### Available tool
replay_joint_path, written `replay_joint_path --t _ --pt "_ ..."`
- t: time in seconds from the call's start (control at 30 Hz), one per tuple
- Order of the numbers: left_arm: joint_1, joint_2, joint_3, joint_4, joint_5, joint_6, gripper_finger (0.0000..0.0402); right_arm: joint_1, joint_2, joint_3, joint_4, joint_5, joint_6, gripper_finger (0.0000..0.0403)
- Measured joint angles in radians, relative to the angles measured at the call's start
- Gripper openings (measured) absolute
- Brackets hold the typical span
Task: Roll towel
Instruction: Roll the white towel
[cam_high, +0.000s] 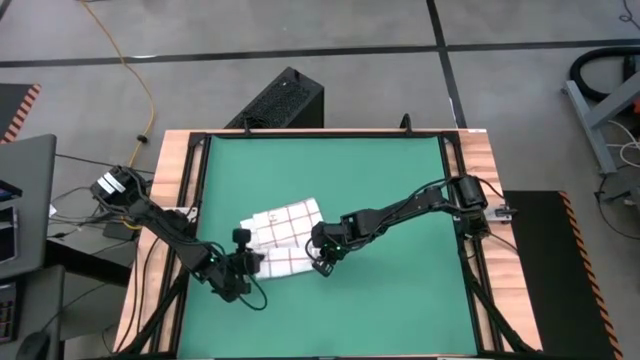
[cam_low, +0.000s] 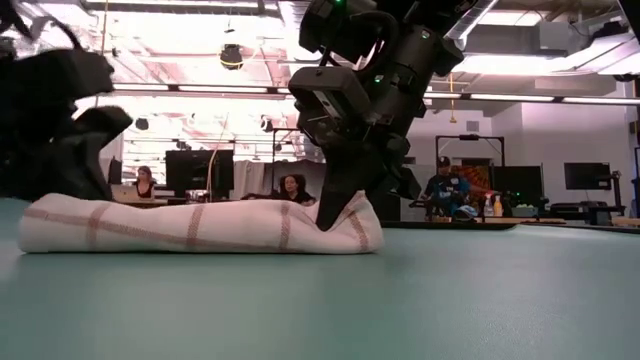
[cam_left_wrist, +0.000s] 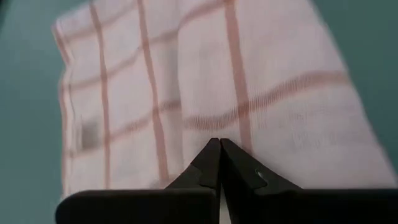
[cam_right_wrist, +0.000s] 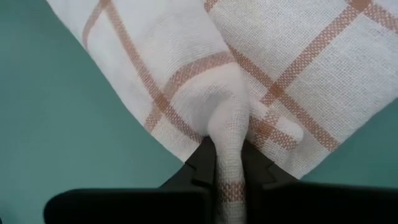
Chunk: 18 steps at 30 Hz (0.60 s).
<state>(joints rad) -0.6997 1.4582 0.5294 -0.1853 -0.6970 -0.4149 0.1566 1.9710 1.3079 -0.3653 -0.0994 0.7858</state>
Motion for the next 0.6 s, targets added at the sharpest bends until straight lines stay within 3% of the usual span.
replay_joint_path --t 0.13,0.3,0.6 --pt "-0.007 0.0 -0.044 0.014 0.001 -0.073 0.0 0.001 0.0 0.0 0.005 0.001 -0.041 0.0056" --pt "-0.008 0.0 -0.057 0.049 0.018 -0.06 0.0 0.002 -0.005 -0.002 0.051 0.073 -0.142 0.0059" --pt "-0.008 0.0 -0.057 0.042 0.033 -0.054 0.0 0.001 -0.015 0.011 0.056 0.092 -0.271 0.0061"
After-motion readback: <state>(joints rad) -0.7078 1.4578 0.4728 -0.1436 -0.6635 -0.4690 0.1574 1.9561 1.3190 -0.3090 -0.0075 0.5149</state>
